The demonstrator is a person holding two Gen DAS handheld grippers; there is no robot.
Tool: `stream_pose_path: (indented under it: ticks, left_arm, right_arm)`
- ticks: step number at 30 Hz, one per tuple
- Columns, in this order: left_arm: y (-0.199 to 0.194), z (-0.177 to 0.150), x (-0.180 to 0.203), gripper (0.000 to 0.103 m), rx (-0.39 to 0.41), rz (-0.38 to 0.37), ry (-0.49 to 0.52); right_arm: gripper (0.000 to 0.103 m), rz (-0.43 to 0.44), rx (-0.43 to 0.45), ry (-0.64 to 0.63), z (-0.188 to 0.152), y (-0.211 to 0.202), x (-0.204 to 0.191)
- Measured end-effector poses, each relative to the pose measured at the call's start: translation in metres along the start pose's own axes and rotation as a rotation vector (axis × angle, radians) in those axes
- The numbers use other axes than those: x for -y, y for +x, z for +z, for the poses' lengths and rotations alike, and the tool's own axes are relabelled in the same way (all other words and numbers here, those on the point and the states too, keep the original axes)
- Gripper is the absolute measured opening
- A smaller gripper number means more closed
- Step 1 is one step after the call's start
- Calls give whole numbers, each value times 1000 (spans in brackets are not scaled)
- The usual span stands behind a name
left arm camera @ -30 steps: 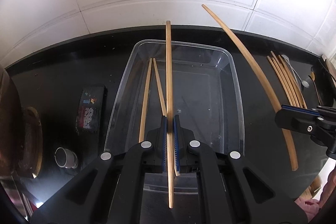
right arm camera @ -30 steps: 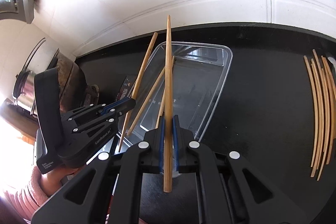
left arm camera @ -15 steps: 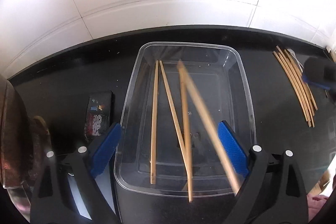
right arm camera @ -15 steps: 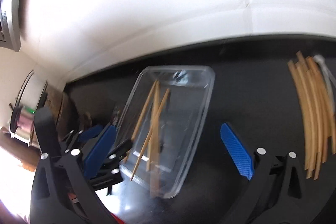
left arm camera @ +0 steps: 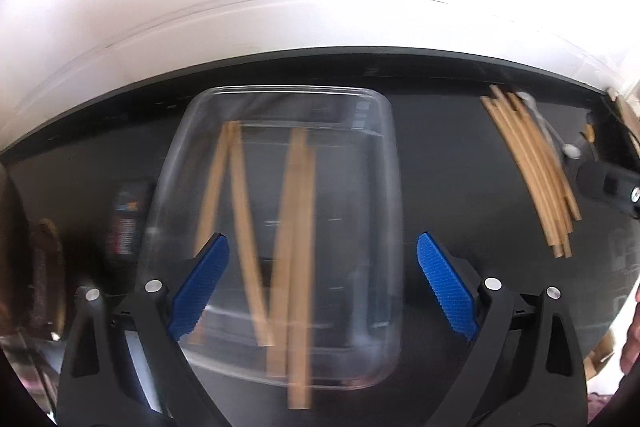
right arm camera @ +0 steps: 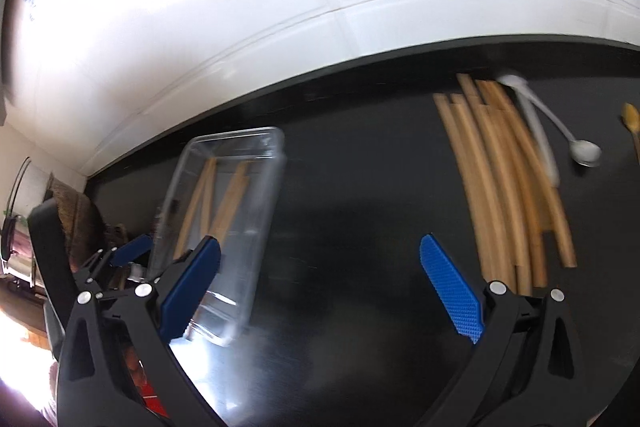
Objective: Organize utensils
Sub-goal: 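Open the left tool over the container while the right tool releases its chopstick there, then move the left tool back to the tray and grasp a chopstick while the right tool grasps another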
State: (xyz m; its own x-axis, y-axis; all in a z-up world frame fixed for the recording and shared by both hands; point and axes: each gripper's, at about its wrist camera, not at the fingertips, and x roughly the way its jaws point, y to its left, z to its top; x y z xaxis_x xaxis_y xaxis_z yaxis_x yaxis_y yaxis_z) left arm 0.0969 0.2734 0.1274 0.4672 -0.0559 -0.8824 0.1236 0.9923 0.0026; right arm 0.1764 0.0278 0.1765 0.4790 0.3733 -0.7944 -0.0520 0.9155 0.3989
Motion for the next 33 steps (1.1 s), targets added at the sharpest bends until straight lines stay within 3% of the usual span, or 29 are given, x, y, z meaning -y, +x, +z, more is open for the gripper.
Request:
stream_pose_path:
  ticks: [11,15,18,23,33]
  left_arm:
    - [16,11,169,97,-29,-90,129]
    - [31,6,211,97,-79,-110,145]
    - [38,8,227,97,-99,-113,131]
    - [63,4,235,96,-144,-90,57]
    - [100,-4,230,96,-206,-5,-8]
  right_arm:
    - [97,-259,-59,-17,-8,-47,155]
    - [97,-273,-85,11,-12,-58,198]
    - [97,-300,-88,-27,-12,-63,213]
    - [97,-265,-144,-48,-10,-54,226]
    - [97,-309,-223,-190,1,1,217]
